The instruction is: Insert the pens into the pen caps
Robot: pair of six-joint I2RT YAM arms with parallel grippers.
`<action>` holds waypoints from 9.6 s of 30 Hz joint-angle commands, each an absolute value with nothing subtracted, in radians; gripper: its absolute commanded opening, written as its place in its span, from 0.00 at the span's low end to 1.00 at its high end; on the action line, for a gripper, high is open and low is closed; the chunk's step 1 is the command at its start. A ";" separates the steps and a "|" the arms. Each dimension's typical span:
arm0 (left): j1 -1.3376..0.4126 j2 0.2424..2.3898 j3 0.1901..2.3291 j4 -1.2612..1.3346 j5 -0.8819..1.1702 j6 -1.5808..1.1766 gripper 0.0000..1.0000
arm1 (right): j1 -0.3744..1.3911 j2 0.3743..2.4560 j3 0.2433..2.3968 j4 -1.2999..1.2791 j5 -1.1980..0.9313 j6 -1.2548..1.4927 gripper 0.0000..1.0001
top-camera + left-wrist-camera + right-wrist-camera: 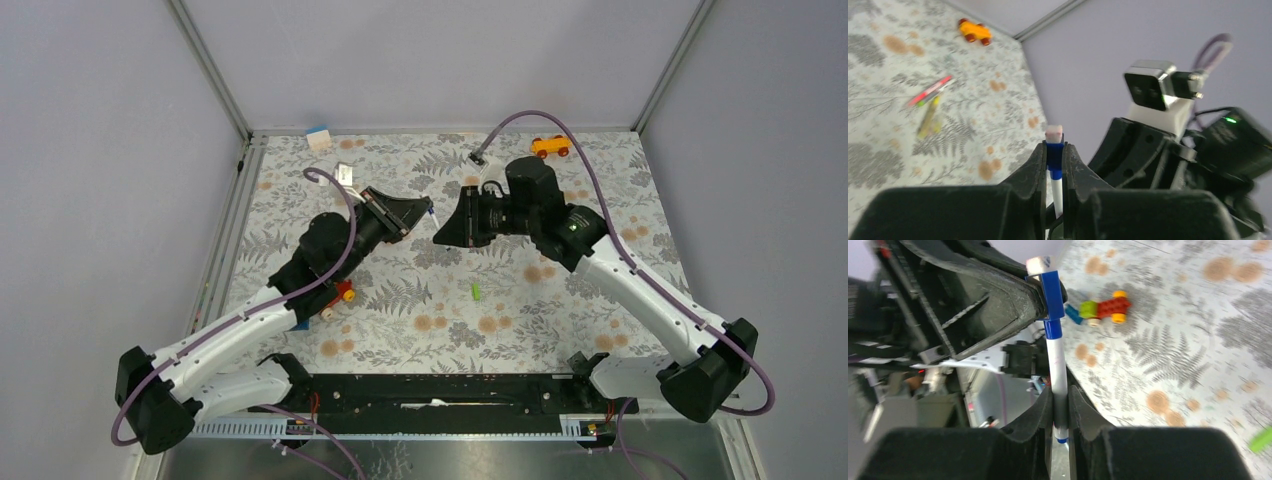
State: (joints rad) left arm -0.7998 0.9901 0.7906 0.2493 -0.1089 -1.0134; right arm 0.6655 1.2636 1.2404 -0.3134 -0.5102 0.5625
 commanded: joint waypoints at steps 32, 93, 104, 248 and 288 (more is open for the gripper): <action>-0.992 0.963 0.798 -0.202 0.056 -0.948 0.00 | 0.755 1.227 1.278 0.055 -0.316 0.433 0.00; -0.992 0.597 0.708 0.060 -0.151 -0.727 0.64 | 0.755 1.107 0.956 0.272 -0.735 0.494 0.00; -0.991 0.682 0.709 0.183 -0.112 -0.719 0.53 | 0.756 1.118 0.914 0.327 -0.774 0.546 0.00; -0.830 1.151 0.708 -0.423 -0.270 -0.786 0.65 | 0.740 1.025 1.034 -0.178 0.095 0.674 1.00; -0.829 0.615 0.846 -0.737 -0.521 -0.525 0.74 | 0.499 1.739 1.396 -0.463 0.233 0.606 0.99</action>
State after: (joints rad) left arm -0.8318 0.6407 0.8246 -0.7612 -0.4816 -0.5453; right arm 0.5304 1.6482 1.3018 -0.4221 0.2459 0.5880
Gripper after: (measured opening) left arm 0.734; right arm 0.992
